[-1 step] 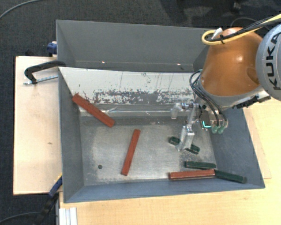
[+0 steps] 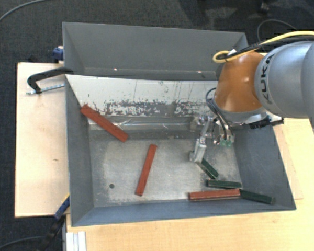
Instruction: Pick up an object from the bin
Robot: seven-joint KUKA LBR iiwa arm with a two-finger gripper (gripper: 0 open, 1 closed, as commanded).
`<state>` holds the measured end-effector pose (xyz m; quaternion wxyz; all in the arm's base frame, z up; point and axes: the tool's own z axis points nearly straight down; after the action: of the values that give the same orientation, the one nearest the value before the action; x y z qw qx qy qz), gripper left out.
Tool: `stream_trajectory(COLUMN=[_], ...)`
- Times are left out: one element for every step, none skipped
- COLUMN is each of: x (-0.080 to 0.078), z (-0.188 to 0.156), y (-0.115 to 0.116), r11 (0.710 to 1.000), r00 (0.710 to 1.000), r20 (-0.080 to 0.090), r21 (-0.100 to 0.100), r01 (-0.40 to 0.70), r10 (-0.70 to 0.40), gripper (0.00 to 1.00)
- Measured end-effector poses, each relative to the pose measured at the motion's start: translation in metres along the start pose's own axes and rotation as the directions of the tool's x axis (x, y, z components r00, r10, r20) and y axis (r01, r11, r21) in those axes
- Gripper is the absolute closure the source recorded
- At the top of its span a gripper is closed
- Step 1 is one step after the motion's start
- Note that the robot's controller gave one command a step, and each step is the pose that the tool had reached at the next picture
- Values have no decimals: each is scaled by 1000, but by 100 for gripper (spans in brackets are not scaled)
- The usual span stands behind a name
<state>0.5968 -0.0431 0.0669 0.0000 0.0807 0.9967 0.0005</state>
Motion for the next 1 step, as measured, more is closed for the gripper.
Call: stream_trajectory(x=[15], z=[-121], y=[-23], r11=[937], r00=[937], r20=[11], r21=[4], r01=[350], r10=[-350], gripper=[0])
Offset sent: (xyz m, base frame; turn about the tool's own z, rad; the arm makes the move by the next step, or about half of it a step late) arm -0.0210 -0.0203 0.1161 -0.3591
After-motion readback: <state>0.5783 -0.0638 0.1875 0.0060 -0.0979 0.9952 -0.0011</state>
